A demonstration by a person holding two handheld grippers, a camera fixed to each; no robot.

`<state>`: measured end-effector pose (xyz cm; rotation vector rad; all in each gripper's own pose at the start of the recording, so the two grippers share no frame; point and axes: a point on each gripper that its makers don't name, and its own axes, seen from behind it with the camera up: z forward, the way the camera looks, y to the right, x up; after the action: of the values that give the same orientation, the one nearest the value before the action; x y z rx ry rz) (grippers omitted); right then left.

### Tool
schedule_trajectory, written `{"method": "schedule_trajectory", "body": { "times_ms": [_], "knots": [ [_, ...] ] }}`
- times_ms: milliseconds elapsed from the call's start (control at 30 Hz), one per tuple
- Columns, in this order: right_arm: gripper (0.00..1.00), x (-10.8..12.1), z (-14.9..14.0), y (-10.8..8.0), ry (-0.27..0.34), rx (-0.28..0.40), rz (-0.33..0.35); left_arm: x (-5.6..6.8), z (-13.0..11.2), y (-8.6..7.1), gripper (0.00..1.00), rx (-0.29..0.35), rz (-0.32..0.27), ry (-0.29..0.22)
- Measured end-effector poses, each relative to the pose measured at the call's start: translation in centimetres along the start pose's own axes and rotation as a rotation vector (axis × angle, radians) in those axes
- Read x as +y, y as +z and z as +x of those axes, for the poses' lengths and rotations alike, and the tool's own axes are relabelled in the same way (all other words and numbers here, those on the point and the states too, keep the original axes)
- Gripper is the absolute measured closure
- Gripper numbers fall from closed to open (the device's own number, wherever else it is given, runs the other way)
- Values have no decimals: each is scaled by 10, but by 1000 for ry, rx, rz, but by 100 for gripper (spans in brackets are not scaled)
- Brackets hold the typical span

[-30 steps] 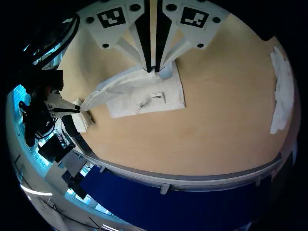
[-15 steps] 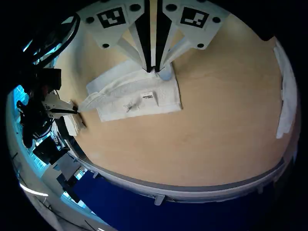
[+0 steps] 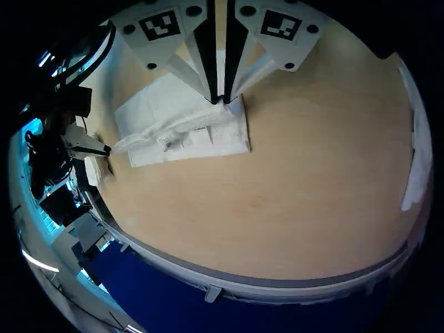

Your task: Fold towel

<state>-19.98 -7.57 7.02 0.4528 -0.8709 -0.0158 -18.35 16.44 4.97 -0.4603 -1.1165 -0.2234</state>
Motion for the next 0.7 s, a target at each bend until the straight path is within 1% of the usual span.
{"method": "schedule_trajectory", "body": {
  "times_ms": [33,200,367,433,467,533,567,600,633,667,700],
  "knots": [
    [90,0,0,1,1,0,-2,-1,1,1,91,-1,2,-4],
    [89,3,0,6,2,1,-24,-7,6,5,78,-2,18,-17],
    [88,6,2,9,0,5,-41,-14,11,9,63,10,43,-31],
    [87,8,3,10,1,6,-47,-17,13,10,62,15,52,-34],
    [87,8,3,10,1,7,-50,-18,14,11,59,18,56,-35],
    [84,11,5,11,2,10,-60,-22,16,11,53,24,67,-34],
    [80,12,6,11,2,13,-66,-23,17,11,50,28,72,-33],
    [77,13,8,11,2,16,-73,-25,18,11,38,33,79,-31],
    [64,15,9,11,1,21,-81,-28,20,11,26,39,87,-30],
    [51,17,11,11,0,26,-89,-30,22,10,20,45,94,-28],
    [46,18,12,10,-1,32,-95,-32,24,9,13,52,103,-27]
  ]
}}
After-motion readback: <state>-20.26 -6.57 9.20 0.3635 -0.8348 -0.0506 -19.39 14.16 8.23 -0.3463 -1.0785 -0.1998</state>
